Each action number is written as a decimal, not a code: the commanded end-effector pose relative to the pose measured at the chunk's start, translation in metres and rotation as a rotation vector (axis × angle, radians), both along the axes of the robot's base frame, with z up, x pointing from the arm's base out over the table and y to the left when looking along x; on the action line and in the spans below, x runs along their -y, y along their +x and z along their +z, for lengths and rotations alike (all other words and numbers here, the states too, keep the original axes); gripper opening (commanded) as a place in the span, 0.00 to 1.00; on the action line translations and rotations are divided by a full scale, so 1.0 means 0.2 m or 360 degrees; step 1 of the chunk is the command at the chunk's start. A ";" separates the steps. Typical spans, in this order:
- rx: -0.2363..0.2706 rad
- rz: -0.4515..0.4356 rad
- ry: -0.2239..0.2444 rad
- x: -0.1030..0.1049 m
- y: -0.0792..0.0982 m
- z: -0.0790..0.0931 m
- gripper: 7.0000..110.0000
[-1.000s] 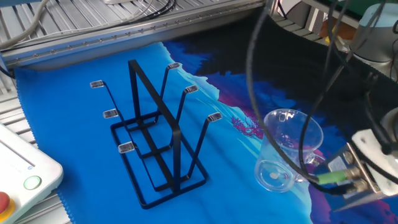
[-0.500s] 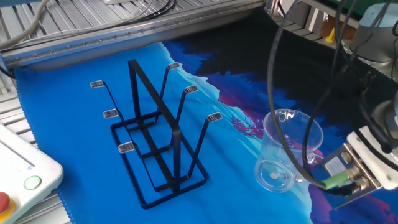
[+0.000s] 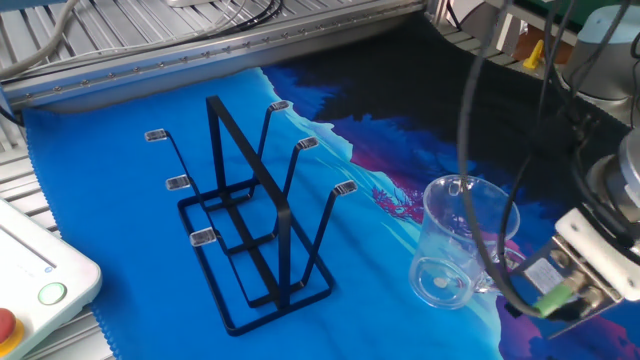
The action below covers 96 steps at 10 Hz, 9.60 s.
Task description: Put the cup on the cup rack
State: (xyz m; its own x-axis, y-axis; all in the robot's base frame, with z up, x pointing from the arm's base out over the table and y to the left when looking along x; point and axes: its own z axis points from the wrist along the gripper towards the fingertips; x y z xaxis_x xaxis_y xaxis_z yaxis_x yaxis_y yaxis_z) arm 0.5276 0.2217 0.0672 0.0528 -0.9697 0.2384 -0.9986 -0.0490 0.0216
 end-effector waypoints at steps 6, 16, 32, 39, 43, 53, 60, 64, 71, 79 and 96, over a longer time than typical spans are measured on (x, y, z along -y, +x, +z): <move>-0.0039 0.0131 -0.0244 0.01 -0.20 0.01 0.57; 0.0051 -0.0158 -0.0163 -0.16 -0.22 0.01 0.36; -0.0068 -0.0032 -0.0654 -0.16 -0.27 -0.12 0.57; -0.0041 -0.0126 -0.1098 -0.13 -0.29 0.05 0.57; -0.0019 -0.0159 -0.0968 -0.17 -0.30 -0.03 0.57; -0.0100 -0.0190 -0.0505 -0.44 -0.34 -0.21 0.57; 0.0001 -0.0258 -0.0830 -0.34 -0.27 -0.11 0.57; 0.0163 0.0011 -0.0780 -0.51 0.01 -0.32 0.57; 0.0143 0.0054 -0.0795 -0.20 0.00 -0.17 0.57; 0.0061 0.0156 -0.0690 -0.15 -0.03 -0.21 0.57; -0.0146 0.0058 -0.0818 -0.04 -0.18 -0.18 0.57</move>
